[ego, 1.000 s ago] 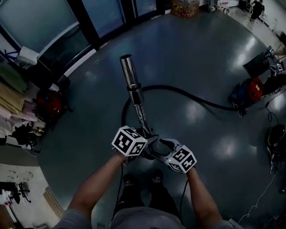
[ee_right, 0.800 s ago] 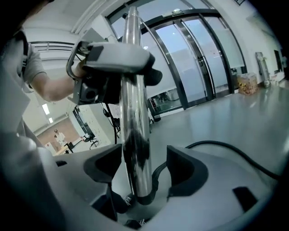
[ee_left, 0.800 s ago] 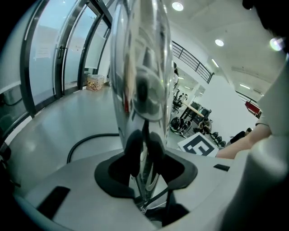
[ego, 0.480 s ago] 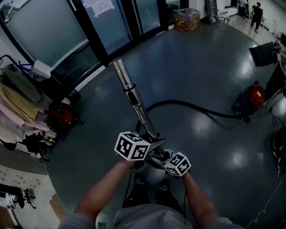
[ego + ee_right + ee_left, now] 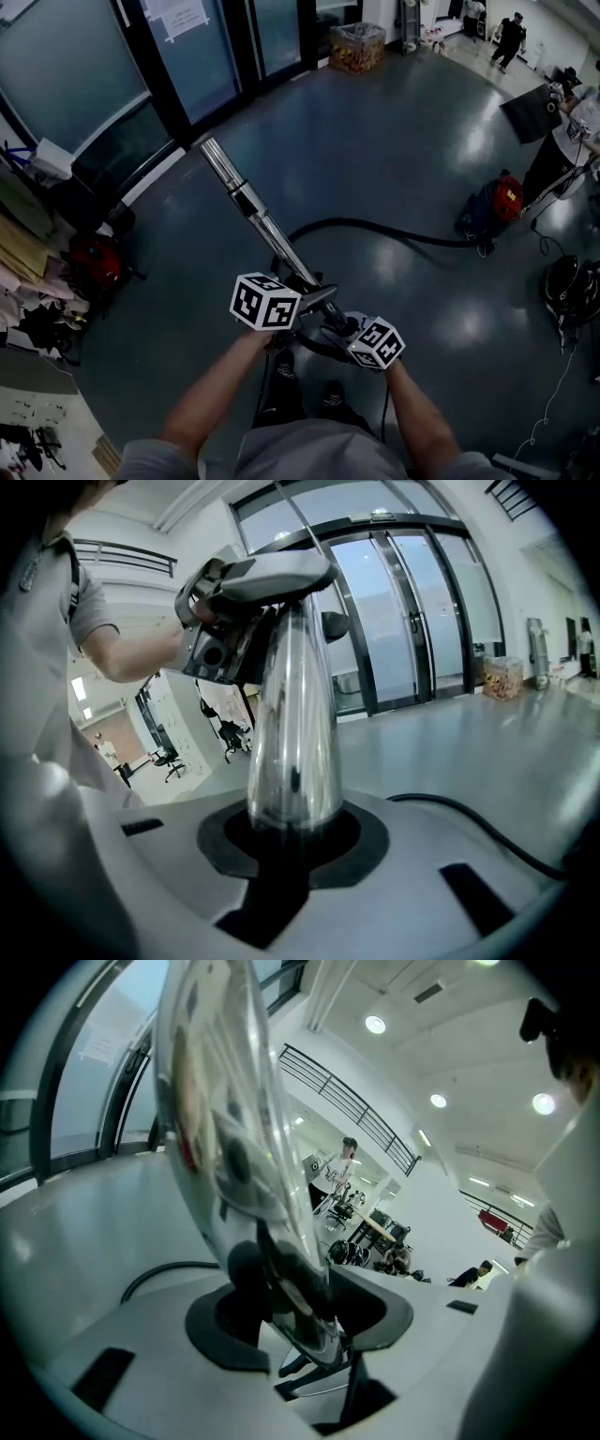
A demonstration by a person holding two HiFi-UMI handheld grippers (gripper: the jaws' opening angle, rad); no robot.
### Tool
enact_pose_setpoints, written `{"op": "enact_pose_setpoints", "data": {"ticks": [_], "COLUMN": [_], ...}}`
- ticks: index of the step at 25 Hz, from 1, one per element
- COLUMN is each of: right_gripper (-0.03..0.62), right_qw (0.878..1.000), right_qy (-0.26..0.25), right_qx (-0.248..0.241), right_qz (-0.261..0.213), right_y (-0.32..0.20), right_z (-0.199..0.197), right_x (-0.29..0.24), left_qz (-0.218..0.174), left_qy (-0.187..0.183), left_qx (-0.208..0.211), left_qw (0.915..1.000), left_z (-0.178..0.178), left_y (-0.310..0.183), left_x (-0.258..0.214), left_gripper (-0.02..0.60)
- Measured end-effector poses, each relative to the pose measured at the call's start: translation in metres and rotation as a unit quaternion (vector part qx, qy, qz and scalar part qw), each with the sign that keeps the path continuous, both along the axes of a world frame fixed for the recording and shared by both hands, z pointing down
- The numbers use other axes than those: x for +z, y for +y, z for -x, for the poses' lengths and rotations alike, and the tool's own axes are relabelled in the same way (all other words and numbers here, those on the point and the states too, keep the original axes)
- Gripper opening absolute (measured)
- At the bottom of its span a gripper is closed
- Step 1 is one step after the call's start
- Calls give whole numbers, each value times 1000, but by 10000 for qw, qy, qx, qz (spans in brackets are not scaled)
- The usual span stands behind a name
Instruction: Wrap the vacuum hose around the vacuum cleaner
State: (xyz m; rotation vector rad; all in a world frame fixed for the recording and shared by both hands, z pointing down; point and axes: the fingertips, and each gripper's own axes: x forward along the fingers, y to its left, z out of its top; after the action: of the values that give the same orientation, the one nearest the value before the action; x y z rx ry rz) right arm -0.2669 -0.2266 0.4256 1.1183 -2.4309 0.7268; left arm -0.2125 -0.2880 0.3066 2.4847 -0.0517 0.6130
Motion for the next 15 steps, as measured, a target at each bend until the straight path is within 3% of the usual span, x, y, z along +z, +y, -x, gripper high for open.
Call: {"op": "enact_pose_setpoints", "data": {"ticks": [3,10,15], "right_gripper": [75,75,75], "right_qw": [9991,9932,9899], "right_qy": [366,1013,1228], "right_qx": [76,84,93], "right_qz": [214,571,702], "right_y": [-19,-57,-76], "right_z": [-5,-4,0], "right_x": [-1,-5,-7], "left_qz": [-162,-338,-306], "left_qy": [80,572,432], "left_qx": [144,452,802], "left_qw": [9997,9968,9954], "left_z": [5,21,36], "left_y": [-27,-72,-92], "left_x": [6,5,7], "left_gripper": [236,287,301]}}
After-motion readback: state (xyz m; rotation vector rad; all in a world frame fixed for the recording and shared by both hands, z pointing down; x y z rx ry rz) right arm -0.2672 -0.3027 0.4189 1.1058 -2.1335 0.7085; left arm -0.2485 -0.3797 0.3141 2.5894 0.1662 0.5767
